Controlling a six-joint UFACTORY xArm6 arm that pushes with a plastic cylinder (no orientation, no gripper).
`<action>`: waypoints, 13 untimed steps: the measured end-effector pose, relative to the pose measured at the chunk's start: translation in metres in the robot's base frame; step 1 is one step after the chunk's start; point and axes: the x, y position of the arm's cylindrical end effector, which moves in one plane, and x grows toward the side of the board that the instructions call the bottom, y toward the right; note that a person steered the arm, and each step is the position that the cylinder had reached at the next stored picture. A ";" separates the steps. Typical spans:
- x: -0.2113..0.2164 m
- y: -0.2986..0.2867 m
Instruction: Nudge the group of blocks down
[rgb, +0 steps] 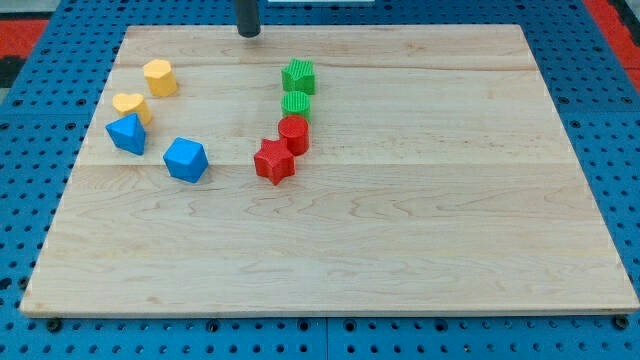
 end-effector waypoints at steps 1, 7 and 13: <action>0.000 0.000; 0.077 0.019; 0.052 0.006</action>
